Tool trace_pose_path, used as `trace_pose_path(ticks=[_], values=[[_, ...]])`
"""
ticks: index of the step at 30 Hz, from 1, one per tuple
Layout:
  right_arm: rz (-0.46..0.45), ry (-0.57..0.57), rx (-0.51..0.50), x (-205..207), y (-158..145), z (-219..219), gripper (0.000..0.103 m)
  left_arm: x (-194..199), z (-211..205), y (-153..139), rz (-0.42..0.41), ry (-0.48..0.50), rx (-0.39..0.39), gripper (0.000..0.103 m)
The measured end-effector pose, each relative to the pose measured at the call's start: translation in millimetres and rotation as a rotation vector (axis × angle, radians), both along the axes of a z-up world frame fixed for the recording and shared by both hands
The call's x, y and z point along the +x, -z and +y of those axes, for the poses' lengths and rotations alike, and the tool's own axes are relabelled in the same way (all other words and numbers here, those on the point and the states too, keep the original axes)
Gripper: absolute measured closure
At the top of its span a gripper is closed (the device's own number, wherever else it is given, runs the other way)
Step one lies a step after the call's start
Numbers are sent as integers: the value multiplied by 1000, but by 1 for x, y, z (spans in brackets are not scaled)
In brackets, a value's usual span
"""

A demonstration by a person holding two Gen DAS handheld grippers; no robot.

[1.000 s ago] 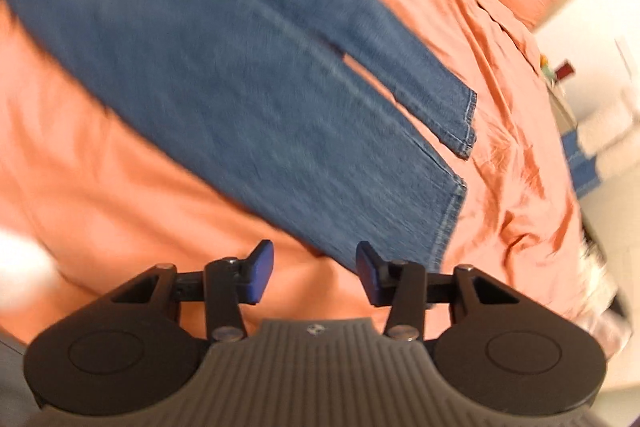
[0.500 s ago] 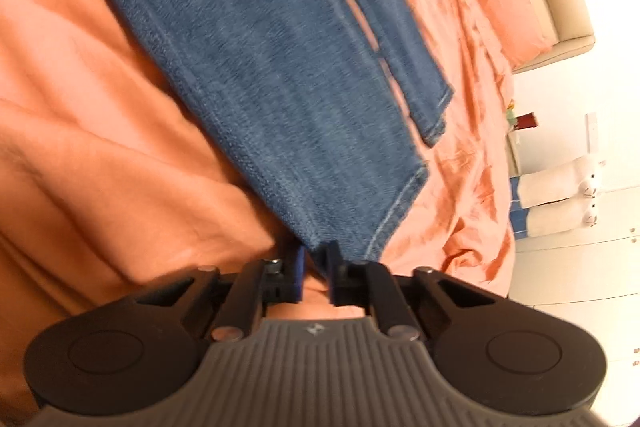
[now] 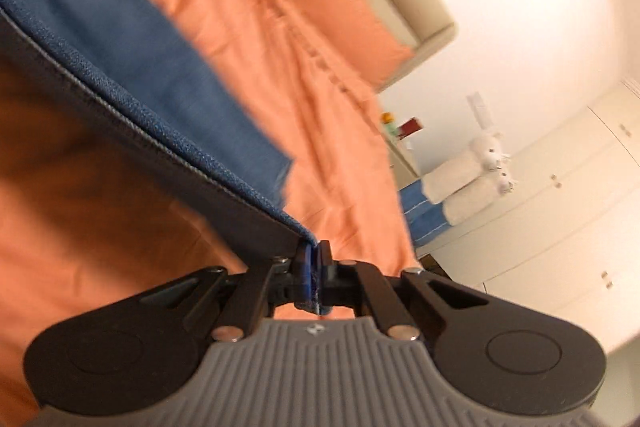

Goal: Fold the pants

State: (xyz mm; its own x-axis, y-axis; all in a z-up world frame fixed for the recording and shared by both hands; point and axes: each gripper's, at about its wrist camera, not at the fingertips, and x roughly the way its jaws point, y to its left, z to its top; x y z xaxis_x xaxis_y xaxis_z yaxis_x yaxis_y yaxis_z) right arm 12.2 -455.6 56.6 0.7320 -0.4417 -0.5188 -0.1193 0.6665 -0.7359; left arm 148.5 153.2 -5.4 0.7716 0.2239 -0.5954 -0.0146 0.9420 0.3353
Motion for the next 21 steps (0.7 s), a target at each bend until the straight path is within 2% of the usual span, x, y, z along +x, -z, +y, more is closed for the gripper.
trace_pose_path(ticks=[3,7,14,21], values=[[-30,47,62,23,-21,-8,103,26,-4,-16,2,-24,-9,90],[-11,84,81,70,-13,-12,103,73,-9,-17,24,-61,-14,90],[69,104,64,175,35,-19,103,166,-21,6,92,-60,61,90],[179,93,21,278,96,-16,103,250,-27,66,225,-61,97,89]])
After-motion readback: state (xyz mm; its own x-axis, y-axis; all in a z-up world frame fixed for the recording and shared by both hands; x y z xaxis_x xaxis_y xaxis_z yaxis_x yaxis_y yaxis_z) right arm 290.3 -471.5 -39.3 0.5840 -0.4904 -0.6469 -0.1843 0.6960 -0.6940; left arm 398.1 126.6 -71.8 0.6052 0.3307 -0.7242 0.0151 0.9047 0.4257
